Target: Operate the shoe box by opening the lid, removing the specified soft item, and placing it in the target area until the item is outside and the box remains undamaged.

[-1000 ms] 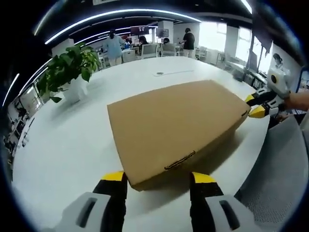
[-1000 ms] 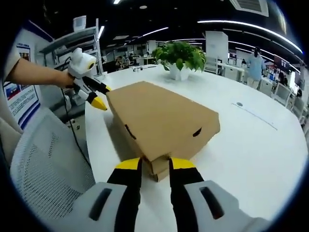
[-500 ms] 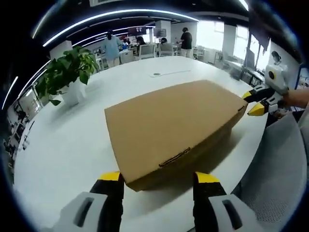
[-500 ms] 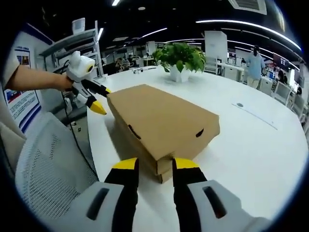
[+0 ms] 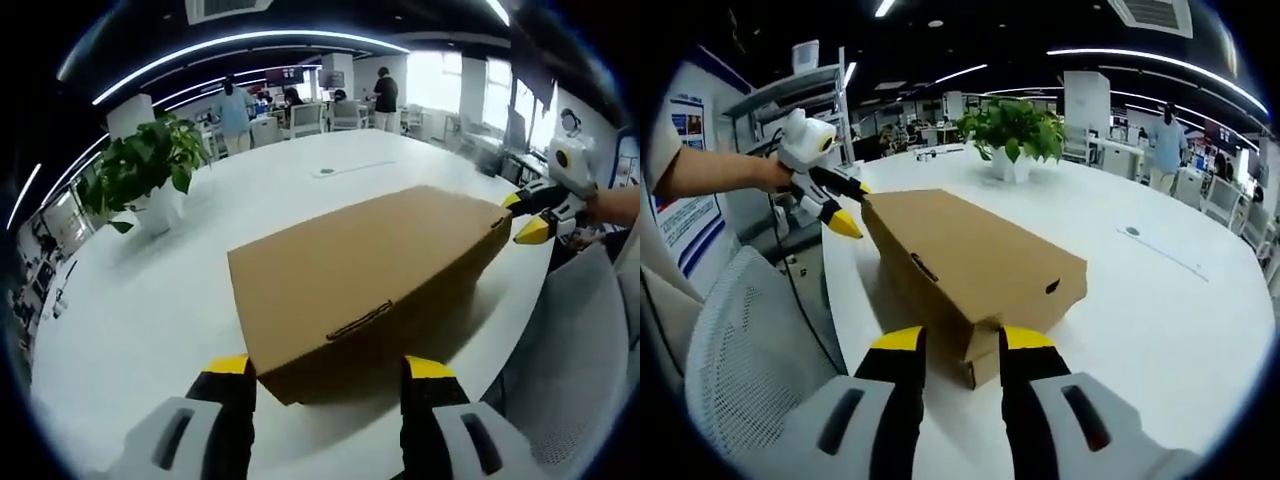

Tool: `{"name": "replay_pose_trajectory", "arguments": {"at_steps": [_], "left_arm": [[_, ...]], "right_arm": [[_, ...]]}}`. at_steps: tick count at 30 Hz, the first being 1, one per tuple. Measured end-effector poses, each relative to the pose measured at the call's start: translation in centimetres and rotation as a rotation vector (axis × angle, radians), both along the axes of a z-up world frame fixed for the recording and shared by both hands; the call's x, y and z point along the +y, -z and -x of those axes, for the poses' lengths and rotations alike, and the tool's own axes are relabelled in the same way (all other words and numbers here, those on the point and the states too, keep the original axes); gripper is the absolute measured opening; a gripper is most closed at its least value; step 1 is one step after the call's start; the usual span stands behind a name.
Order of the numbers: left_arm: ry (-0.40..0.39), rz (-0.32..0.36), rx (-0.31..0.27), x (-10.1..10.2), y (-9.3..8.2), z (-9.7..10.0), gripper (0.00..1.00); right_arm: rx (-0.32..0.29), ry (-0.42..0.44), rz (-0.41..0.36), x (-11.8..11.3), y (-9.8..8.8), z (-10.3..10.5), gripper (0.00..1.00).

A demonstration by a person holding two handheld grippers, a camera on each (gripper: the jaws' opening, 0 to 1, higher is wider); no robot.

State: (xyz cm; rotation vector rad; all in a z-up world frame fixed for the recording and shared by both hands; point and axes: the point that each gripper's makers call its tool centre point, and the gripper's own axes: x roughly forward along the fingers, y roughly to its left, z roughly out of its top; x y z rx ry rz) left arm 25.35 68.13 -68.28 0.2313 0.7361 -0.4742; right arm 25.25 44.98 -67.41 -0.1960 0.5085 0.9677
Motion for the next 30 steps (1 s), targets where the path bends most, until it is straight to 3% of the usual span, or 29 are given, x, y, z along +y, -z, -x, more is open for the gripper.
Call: {"name": "replay_pose_trajectory", "arguments": {"at_steps": [9,18,30], "left_arm": [[0.031,-0.014,-0.036,-0.1,-1.8,-0.6,0.60],[0.008,0.008,-0.109,-0.3,-5.0,-2.5,0.63],[-0.017,0.008,-0.162,0.1,-6.8,-4.7,0.60]], "right_arm": [[-0.042,-0.018,0.006,0.0,-1.8,-0.5,0.26],[-0.082,-0.001,-0.039,0.0,-4.4,-1.5,0.28],[-0.133,0.003,-0.051,0.0,-6.6,-3.4,0.28]]}}
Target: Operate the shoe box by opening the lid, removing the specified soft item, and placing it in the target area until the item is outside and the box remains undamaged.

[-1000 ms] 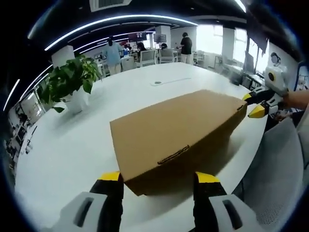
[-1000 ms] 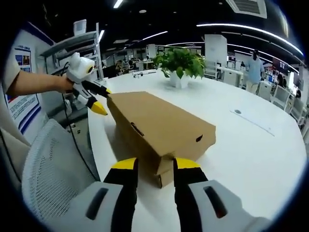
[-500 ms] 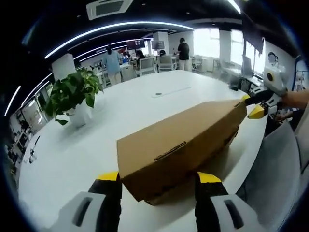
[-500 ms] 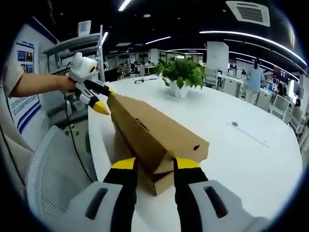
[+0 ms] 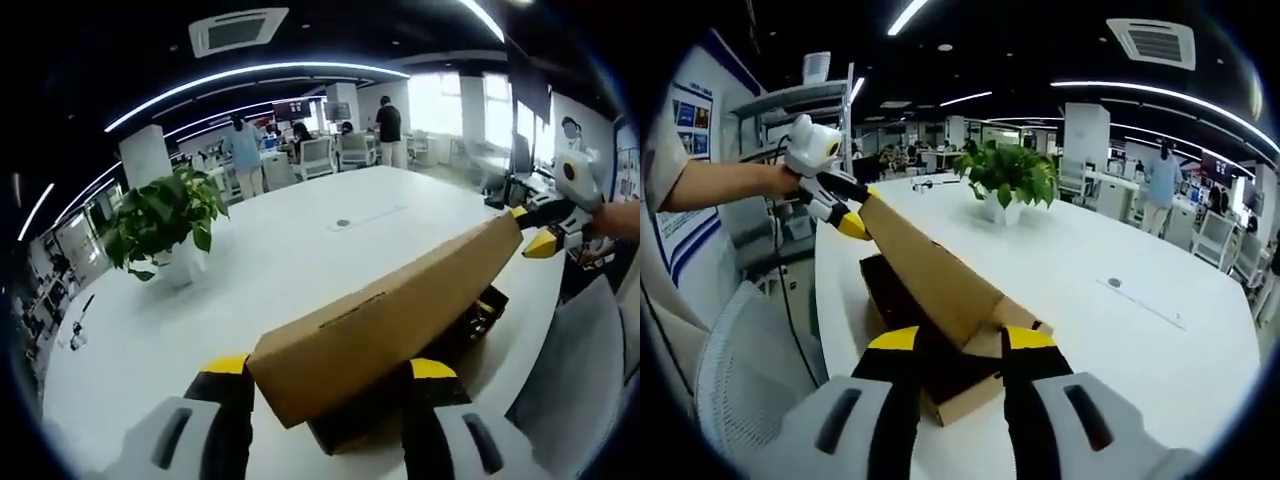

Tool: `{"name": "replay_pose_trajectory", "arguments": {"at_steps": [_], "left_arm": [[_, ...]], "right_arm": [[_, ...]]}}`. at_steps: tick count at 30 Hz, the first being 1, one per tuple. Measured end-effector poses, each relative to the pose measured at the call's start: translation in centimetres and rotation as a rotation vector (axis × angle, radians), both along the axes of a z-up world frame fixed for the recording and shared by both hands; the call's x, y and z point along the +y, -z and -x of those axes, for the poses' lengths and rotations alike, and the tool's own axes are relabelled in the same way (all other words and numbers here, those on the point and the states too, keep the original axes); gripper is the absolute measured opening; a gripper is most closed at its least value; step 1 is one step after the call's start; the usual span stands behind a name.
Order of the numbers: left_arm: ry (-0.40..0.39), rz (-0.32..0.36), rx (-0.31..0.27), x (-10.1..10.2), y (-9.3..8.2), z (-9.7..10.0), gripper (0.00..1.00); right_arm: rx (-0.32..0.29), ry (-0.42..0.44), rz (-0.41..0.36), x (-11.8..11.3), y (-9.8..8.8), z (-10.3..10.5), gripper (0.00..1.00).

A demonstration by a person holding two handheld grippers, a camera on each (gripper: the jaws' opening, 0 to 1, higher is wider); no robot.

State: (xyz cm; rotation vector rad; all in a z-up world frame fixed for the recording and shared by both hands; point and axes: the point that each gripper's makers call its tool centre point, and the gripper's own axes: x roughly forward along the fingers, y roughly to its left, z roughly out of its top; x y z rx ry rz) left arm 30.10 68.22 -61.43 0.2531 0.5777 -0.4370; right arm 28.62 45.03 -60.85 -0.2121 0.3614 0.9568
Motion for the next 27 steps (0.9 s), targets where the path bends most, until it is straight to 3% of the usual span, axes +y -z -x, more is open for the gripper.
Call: {"name": "replay_pose_trajectory", "arguments": {"at_steps": [10,18,27], "left_arm": [[-0.007,-0.001,-0.047,0.0,-1.1,-1.5,0.59],[-0.014,-0.021,-0.072,0.3,-1.4,-2.3,0.55],[-0.041,-0.012,-0.087,0.6,-1.9,-3.4,0.52]], "right_arm": [[-0.022,0.017,-0.013,0.0,-1.1,-1.5,0.28],[-0.038,0.091,-0.019,-0.6,-1.7,-3.4,0.17],[-0.062,0.118,-0.026,-0.7,-2.3,-4.3,0.14]]}}
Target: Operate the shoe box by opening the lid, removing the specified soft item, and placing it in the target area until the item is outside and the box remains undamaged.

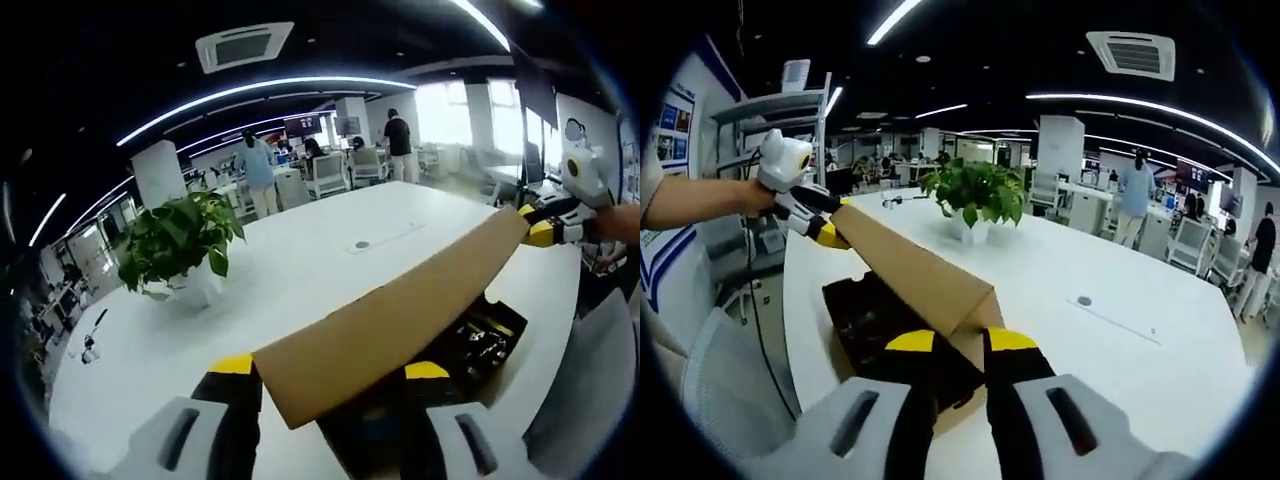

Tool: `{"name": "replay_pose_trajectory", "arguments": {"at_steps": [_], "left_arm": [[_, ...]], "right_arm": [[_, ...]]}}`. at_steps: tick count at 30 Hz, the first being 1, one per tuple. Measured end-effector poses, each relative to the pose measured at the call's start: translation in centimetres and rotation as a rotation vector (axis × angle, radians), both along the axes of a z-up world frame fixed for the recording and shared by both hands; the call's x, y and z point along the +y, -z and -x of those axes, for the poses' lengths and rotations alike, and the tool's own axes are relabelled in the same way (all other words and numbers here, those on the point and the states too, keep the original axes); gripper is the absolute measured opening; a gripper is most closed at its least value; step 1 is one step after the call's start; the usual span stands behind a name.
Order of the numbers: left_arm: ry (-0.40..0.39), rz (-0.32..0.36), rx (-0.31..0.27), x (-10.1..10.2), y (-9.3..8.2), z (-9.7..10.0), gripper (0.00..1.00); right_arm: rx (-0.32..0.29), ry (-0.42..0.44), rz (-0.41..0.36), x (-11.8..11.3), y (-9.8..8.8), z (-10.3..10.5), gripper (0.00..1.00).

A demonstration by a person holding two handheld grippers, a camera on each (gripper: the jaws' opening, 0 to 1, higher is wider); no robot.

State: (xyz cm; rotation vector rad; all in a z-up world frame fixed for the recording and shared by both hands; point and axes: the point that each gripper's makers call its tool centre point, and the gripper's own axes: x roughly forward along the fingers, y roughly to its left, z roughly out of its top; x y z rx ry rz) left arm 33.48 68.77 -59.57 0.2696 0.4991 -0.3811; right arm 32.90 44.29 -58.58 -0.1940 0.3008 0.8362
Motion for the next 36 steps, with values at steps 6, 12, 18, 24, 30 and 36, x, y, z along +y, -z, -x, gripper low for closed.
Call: {"name": "replay_pose_trajectory", "arguments": {"at_steps": [6,12,18,24,30,36], "left_arm": [[-0.043,0.022,0.012,0.7,0.4,-0.2,0.46],[-0.079,0.019,0.028,1.4,1.6,0.1,0.41],[-0.124,0.039,0.049,2.0,2.8,-0.4,0.37],[-0.159,0.044,0.069,2.4,3.8,-0.6,0.34],[-0.230,0.058,0.074,3.7,5.0,-1.8,0.30],[-0.276,0.085,0.087,4.1,5.8,-2.2,0.27]], "right_arm": [[0.002,0.023,-0.021,0.0,-0.5,-0.8,0.12],[-0.002,0.037,-0.026,-0.2,-1.0,-1.7,0.09],[-0.005,0.040,-0.027,-0.2,-1.2,-2.3,0.09],[-0.013,0.042,-0.022,-0.2,-1.5,-3.0,0.08],[-0.020,0.049,-0.019,-0.2,-1.9,-4.0,0.07],[-0.027,0.047,-0.014,-0.2,-2.1,-4.7,0.06]]}}
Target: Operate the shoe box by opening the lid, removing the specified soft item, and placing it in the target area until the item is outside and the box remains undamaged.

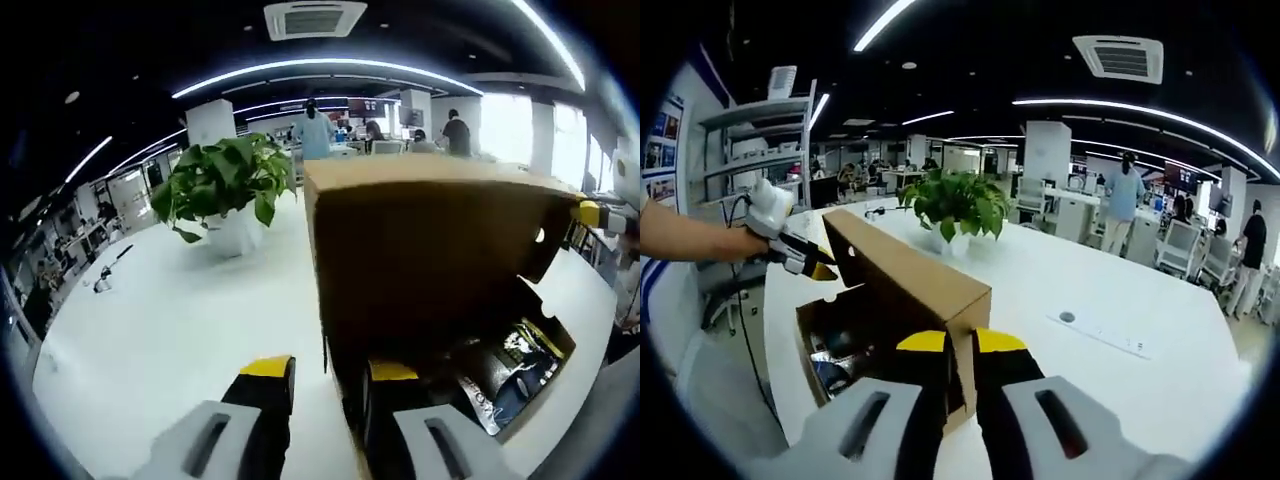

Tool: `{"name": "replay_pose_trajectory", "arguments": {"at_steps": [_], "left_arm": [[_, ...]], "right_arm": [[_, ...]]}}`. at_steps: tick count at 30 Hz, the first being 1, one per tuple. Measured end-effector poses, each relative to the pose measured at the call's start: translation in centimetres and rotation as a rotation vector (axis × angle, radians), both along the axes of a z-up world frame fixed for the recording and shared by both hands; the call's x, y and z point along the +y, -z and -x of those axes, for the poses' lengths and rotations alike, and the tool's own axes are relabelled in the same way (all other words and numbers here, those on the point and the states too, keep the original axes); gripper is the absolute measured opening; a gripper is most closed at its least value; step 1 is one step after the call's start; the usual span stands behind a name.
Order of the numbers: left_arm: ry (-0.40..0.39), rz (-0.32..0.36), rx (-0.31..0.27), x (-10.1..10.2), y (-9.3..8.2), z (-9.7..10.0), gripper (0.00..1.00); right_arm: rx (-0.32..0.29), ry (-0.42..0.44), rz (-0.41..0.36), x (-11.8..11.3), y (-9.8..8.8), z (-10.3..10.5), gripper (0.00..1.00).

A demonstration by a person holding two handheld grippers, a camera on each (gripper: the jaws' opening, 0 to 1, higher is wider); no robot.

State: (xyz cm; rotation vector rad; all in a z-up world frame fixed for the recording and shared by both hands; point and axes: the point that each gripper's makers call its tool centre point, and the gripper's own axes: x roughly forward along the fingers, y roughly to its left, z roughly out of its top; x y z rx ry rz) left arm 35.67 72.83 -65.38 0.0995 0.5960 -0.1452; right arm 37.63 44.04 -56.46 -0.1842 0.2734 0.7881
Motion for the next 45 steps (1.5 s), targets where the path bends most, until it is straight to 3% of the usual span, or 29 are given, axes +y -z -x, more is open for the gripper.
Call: {"name": "replay_pose_trajectory", "arguments": {"at_steps": [8,27,32,40,45], "left_arm": [[-0.004,-0.010,0.018,-0.3,0.8,-0.6,0.21],[0.002,-0.048,0.020,-0.5,1.1,-2.6,0.02],[-0.007,-0.043,0.019,-0.3,1.0,-2.8,0.01],[0.012,-0.068,0.012,-0.1,1.0,-3.1,0.01],[0.005,-0.039,0.019,0.1,1.0,-3.4,0.00]], "right_arm": [[-0.011,-0.013,0.017,-0.1,-0.3,-1.1,0.05],[-0.004,0.030,-0.007,-0.1,-0.7,-4.4,0.03],[-0.013,0.033,-0.009,-0.1,-0.6,-4.8,0.03],[0.039,0.034,0.045,-0.7,3.1,-4.0,0.03],[0.075,0.036,0.068,-0.9,5.6,-3.3,0.01]]}}
